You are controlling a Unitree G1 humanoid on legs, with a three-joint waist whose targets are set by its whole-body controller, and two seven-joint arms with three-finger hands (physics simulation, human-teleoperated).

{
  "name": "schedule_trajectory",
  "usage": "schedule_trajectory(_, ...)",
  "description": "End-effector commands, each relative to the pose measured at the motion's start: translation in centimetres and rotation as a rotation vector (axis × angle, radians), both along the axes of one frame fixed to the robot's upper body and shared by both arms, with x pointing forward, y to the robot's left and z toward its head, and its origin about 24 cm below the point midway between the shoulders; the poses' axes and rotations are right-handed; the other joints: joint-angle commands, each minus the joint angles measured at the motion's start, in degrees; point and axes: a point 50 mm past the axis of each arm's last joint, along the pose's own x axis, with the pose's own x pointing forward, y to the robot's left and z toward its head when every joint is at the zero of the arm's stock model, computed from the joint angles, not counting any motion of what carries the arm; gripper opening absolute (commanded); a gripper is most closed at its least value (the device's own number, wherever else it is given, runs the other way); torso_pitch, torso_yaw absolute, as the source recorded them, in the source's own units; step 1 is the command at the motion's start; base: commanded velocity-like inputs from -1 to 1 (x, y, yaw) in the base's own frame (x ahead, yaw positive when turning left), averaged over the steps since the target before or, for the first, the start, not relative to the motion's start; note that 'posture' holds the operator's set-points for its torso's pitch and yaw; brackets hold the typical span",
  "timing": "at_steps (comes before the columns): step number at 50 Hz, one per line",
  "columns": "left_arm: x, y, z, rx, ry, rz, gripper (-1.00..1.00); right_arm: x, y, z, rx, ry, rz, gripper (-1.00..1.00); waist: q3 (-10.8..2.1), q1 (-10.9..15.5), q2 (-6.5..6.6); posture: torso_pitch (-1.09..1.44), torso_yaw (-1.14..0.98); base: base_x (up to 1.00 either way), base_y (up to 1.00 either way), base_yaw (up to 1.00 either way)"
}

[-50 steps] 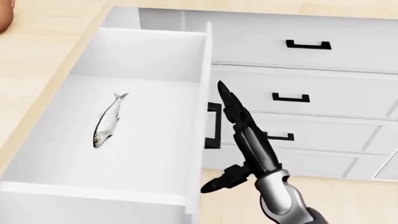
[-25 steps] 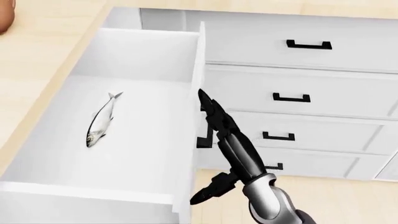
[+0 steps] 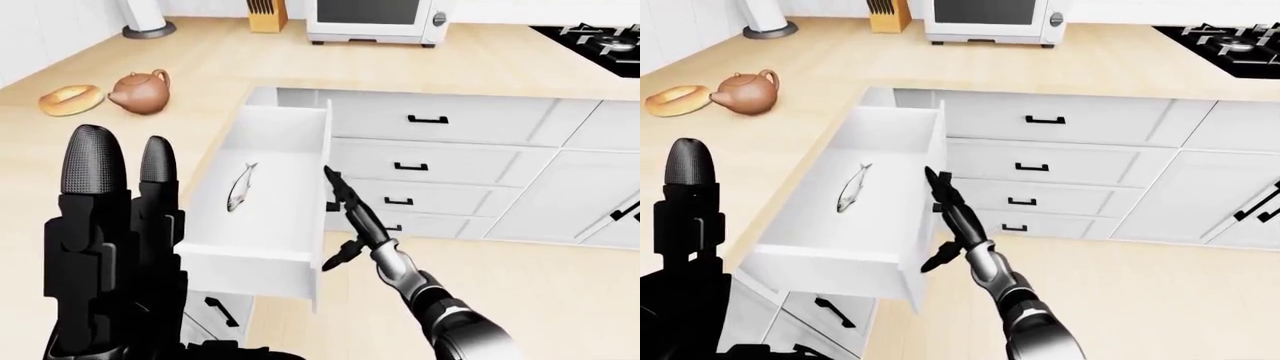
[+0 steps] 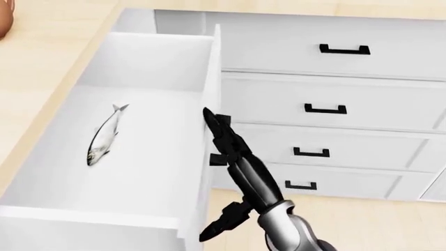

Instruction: Close the right drawer.

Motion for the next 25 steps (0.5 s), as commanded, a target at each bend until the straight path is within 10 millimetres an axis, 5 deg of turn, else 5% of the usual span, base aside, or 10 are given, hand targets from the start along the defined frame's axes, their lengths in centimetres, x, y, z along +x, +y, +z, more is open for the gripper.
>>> schedule_trajectory(1,-0.6,0.0,0.8,-0.001,-0.057,-0.003,1.00,-0.1,1.8,1.3,-0.007,-0.068,0.109,1.00,-0.86,0.38,0.11,0.00,0.00,0.00,0.00,0.00)
schedule_trajectory(25,-0.6,0.0,0.8,-0.005,-0.058,-0.004,1.00,-0.4,3.4,1.4,-0.007,-0.053,0.182,1.00,-0.84,0.09,0.38,0.00,0.00,0.00,0.00,0.00)
